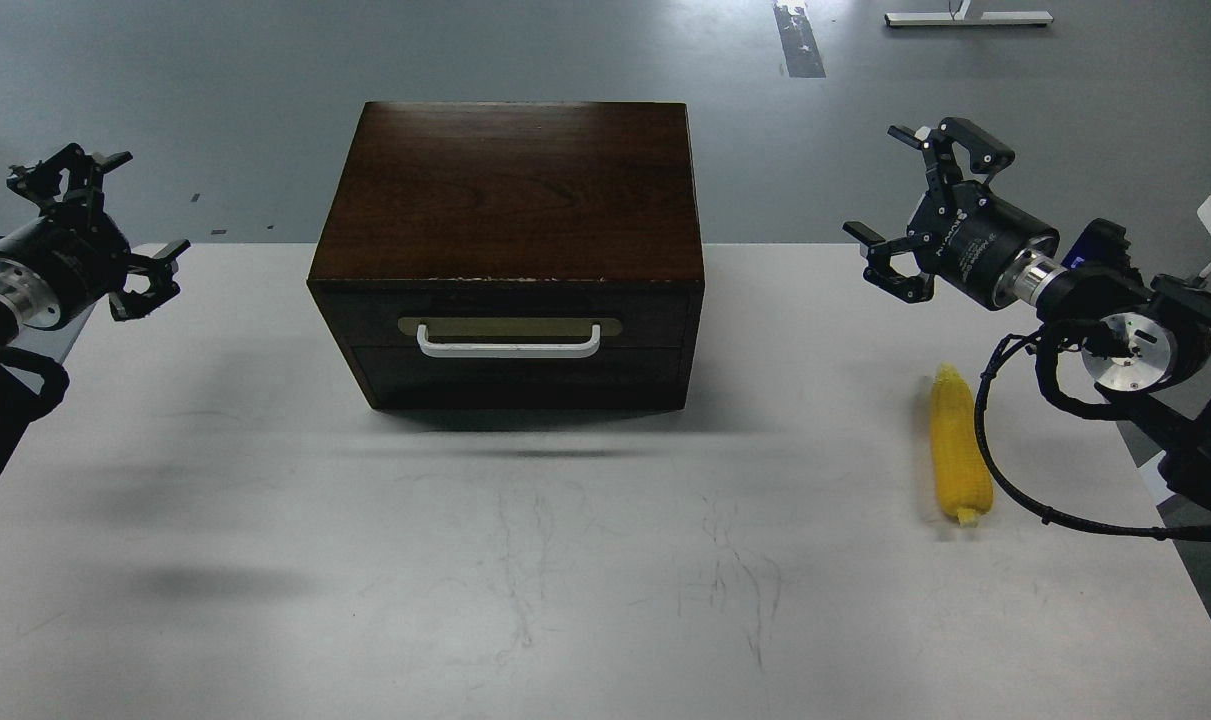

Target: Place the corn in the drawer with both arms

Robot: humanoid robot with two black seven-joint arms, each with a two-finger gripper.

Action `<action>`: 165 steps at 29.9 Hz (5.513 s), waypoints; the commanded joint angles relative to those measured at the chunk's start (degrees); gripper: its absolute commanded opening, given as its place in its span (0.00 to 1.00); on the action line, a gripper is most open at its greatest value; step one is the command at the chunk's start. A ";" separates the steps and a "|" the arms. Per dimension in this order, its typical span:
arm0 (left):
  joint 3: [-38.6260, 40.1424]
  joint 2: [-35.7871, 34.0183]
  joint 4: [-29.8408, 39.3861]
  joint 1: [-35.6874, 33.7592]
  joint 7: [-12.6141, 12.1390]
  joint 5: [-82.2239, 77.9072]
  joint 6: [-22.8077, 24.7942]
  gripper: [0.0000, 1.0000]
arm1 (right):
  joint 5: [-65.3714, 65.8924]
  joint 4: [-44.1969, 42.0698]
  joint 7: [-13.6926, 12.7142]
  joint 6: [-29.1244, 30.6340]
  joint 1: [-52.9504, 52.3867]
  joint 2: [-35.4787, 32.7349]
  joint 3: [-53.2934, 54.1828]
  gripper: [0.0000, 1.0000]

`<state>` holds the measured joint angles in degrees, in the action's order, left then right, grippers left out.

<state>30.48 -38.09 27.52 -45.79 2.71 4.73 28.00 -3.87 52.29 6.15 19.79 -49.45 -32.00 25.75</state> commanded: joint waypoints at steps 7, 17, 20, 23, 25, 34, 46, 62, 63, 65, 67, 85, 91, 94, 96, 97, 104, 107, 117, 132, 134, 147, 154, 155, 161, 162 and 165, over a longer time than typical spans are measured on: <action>-0.07 -0.23 0.17 0.00 0.02 -0.16 0.00 0.99 | 0.00 0.00 0.00 -0.10 0.15 -0.08 -0.09 1.00; -0.86 -1.20 0.08 -0.44 4.14 -1.65 0.00 0.99 | 0.00 0.00 0.09 -0.11 0.24 0.01 0.00 1.00; -0.69 -1.64 0.08 -1.23 11.09 -6.84 0.00 0.99 | 0.00 0.00 0.09 -0.11 0.24 -0.08 0.00 1.00; -0.77 -2.78 0.17 -3.33 22.93 -17.89 0.00 0.99 | 0.00 0.00 0.18 -0.11 0.41 -0.08 0.00 1.00; -0.77 -3.04 0.17 -4.48 25.29 -24.05 0.00 0.99 | 0.00 0.00 0.18 -0.11 0.59 -0.08 0.00 1.00; -0.60 -12.44 11.31 -8.61 25.29 -26.88 0.00 0.99 | 0.00 0.00 0.18 -0.11 0.76 -0.43 0.00 1.00; -0.33 -24.14 43.92 -11.51 25.29 -47.41 0.00 0.99 | 0.00 0.00 0.27 -0.11 0.94 -0.61 -0.26 1.00; -2.26 -25.19 66.87 -12.92 25.29 -67.05 -2.33 0.99 | 0.00 -0.09 0.27 -0.11 2.70 -0.96 -0.27 1.00; -4.70 -27.28 68.88 -12.75 25.29 -67.04 -2.42 0.99 | 0.00 -0.09 0.27 -0.11 2.70 -0.96 -0.26 1.00; -7.71 -28.88 70.83 -12.74 25.29 -67.22 -2.77 0.99 | 0.00 -0.09 0.27 -0.11 2.87 -1.05 -0.27 1.00; -9.64 -28.97 71.27 -12.74 25.29 -67.31 -3.47 0.99 | 0.00 -0.09 0.27 -0.11 2.96 -1.31 -0.35 1.00; -12.82 -21.86 71.54 -12.57 25.29 -96.74 -20.17 0.98 | 0.00 -0.09 0.27 -0.11 3.58 -1.40 -0.44 1.00; -12.90 -20.98 73.47 -9.85 25.29 -103.43 -21.23 0.98 | 0.00 -0.09 0.35 -0.11 4.10 -1.40 -0.35 1.00; -12.90 -20.71 73.38 -7.66 23.06 -103.26 -21.23 0.98 | 0.00 -0.17 0.35 -0.11 4.37 -1.40 -0.35 1.00; -12.82 -20.71 73.38 -5.19 20.77 -103.43 -21.49 0.98 | 0.00 -0.44 0.35 -0.11 4.63 -1.40 -0.35 1.00; -12.64 -20.62 73.38 -3.53 19.72 -103.43 -22.28 0.98 | 0.00 -0.61 0.44 -0.11 4.89 -1.40 -0.35 1.00; -12.55 -20.01 73.29 1.05 14.88 -101.07 -30.80 0.98 | 0.00 -1.05 0.53 -0.11 5.60 -1.31 -0.35 1.00; -12.46 -20.10 73.47 1.32 14.52 -96.95 -31.86 0.98 | 0.00 -1.05 0.53 -0.11 5.51 -1.31 -0.35 1.00; -12.90 -19.66 73.21 1.85 11.45 -93.85 -32.39 0.98 | 0.00 -1.14 0.53 -0.19 6.39 -1.22 -0.44 1.00; -12.90 -16.93 70.84 0.97 11.53 -109.92 -27.30 0.99 | 0.00 -1.05 0.79 -0.19 6.74 -1.14 0.09 1.00; -12.82 -16.32 69.69 0.71 11.53 -112.04 -27.12 0.98 | 0.00 -1.05 0.79 -0.19 6.74 -1.14 0.17 1.00; -14.13 -10.96 65.48 -1.93 12.06 -117.48 -25.89 0.98 | 0.00 -1.76 0.79 -0.11 6.74 -1.31 0.17 1.00; -14.84 -9.99 65.21 -2.02 12.15 -118.99 -25.71 0.98 | 0.00 -1.85 0.88 -0.11 6.74 -1.31 0.17 1.00; -14.84 -9.90 65.21 -2.11 12.15 -118.99 -25.45 0.98 | 0.00 -1.85 0.79 -0.11 6.74 -1.31 0.17 1.00; -14.92 -8.06 62.05 -2.55 12.15 -119.16 -24.31 0.98 | 0.00 -1.93 0.88 -0.19 6.74 -1.40 0.17 1.00; -14.92 -7.71 61.70 -2.64 12.15 -119.16 -24.39 0.98 | 0.00 -1.85 0.88 -0.11 6.74 -1.40 0.17 1.00; -14.92 -7.00 61.25 -2.64 12.32 -119.60 -24.40 0.98 | 0.00 -1.93 0.88 -0.19 6.74 -1.40 0.17 1.00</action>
<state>15.55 -45.70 89.29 -48.39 14.86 -114.49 3.59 -3.87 50.37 7.03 19.68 -42.71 -33.38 25.93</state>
